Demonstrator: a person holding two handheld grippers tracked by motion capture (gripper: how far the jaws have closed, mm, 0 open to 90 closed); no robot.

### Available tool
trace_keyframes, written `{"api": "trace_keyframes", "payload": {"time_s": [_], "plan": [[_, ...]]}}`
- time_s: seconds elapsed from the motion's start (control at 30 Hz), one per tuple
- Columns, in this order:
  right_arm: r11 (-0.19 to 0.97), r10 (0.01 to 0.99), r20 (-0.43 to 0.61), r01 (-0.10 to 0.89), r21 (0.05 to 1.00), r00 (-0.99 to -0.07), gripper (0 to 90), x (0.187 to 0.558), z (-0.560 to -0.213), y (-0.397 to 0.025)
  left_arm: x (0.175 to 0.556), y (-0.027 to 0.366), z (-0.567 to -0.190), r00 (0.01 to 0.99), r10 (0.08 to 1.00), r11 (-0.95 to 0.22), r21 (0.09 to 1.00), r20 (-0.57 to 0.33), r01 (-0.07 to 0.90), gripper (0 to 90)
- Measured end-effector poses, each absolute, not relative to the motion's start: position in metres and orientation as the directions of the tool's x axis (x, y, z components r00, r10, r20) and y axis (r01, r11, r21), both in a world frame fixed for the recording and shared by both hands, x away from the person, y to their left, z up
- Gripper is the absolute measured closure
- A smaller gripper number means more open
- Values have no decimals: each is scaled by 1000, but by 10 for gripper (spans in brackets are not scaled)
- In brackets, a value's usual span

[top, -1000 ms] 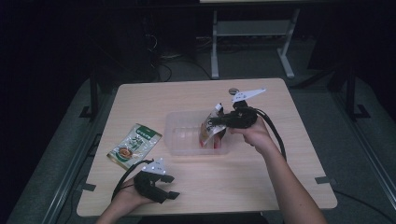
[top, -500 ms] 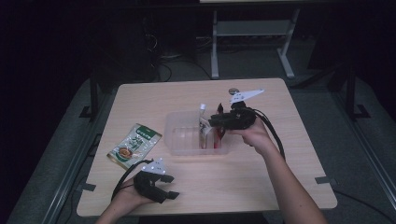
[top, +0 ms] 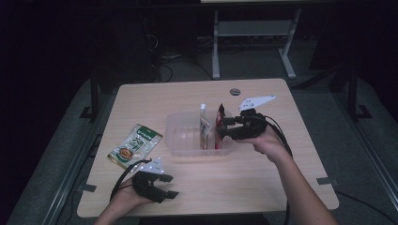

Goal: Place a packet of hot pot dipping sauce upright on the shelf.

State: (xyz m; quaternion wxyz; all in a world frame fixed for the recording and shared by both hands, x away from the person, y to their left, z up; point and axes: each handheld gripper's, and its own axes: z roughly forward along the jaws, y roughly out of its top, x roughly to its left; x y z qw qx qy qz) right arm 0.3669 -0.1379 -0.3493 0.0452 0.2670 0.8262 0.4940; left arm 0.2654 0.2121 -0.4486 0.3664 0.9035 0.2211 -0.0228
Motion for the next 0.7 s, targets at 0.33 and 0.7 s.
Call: {"api": "trace_keyframes", "payload": {"time_s": [0.33,0.7], "plan": [[410,475,170,388,825,-864,469,335,-360,-145,264,215,-446,899,392,-623,663,-195,416,331],[429,467,175,395,812,-867,436,306,-395,-158,265,216,-446,899,395,-627,660,-187,413,331]]}}
